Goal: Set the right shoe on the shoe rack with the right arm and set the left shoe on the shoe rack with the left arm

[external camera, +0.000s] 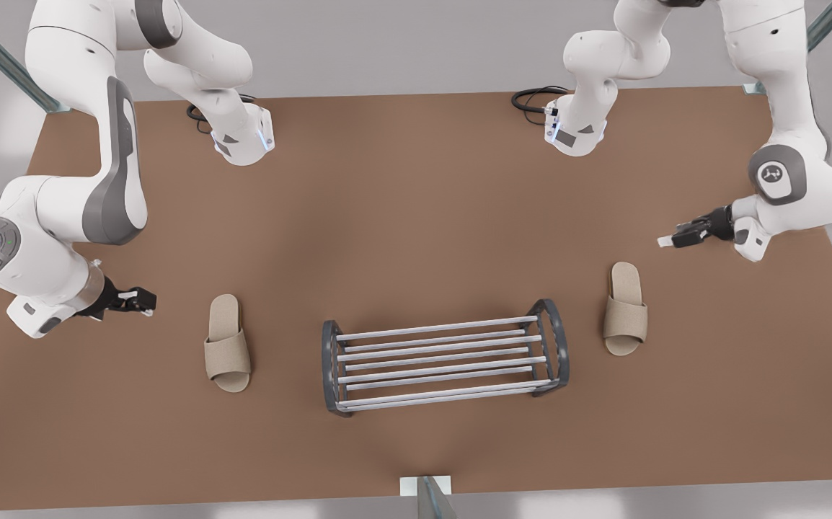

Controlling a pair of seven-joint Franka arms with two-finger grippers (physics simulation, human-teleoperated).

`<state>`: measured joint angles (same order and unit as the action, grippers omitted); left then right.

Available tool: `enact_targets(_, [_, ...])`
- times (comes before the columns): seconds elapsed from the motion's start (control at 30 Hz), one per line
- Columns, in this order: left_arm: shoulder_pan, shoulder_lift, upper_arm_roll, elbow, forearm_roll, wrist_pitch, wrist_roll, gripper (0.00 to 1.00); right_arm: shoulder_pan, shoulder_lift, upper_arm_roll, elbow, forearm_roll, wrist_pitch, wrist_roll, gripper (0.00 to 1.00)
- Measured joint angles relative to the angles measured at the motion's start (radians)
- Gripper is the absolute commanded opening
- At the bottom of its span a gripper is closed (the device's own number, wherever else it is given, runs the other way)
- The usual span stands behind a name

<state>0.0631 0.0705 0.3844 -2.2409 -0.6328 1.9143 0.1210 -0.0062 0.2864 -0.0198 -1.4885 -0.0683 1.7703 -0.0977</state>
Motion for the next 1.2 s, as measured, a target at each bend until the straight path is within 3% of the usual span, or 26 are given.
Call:
enact_targets(0.07, [0.033,0.009,-0.013,-0.133,-0.538,0.202,0.188,1.00,0.000,0.000,0.000,0.000,0.000,0.003,-0.002,1.00])
enact_targets(0.2, [-0.181,0.020,-0.018,-0.295,-1.407,0.414,0.638,1.00,0.001,0.000,0.000,0.000,0.000,0.008,-0.006,1.00])
enact_targets(0.27, [-0.188,0.069,-0.020,-0.322,-1.677,0.436,0.849,1.00,0.012,-0.007,0.006,-0.013,-0.015,0.027,-0.008,1.00])
enact_targets(0.37, [-0.150,0.096,-0.031,-0.329,-1.909,0.437,1.126,1.00,0.058,0.000,0.011,-0.096,-0.069,0.132,-0.040,1.00])
enact_targets(0.43, [-0.155,0.109,-0.047,-0.329,-2.012,0.429,1.286,1.00,0.115,0.011,0.010,-0.177,-0.192,0.220,-0.077,1.00])
enact_targets(0.53, [-0.151,0.131,-0.075,-0.329,-2.118,0.421,1.493,1.00,0.067,-0.038,0.000,-0.464,-0.427,0.516,-0.135,1.00])
enact_targets(0.73, [-0.157,0.156,-0.154,-0.324,-2.265,0.415,1.764,1.00,0.000,-0.039,-0.001,-0.566,-1.124,1.010,-0.150,1.00])
enact_targets(0.83, [-0.156,0.172,-0.158,-0.321,-2.265,0.414,1.852,1.00,0.003,-0.031,0.049,-0.575,-1.665,1.080,-0.011,1.00])
enact_targets(0.93, [-0.154,0.196,-0.180,-0.302,-2.265,0.413,1.913,1.00,-0.016,-0.017,0.083,-0.631,-2.041,1.118,0.172,1.00])
enact_targets(1.03, [-0.156,0.232,-0.225,-0.273,-2.265,0.413,1.939,1.00,-0.039,-0.005,0.119,-0.691,-2.328,1.117,0.388,1.00])
enact_targets(1.2, [-0.150,0.257,-0.240,-0.231,-2.265,0.418,1.949,1.00,-0.102,0.033,0.198,-0.762,-2.637,1.066,0.772,1.00])
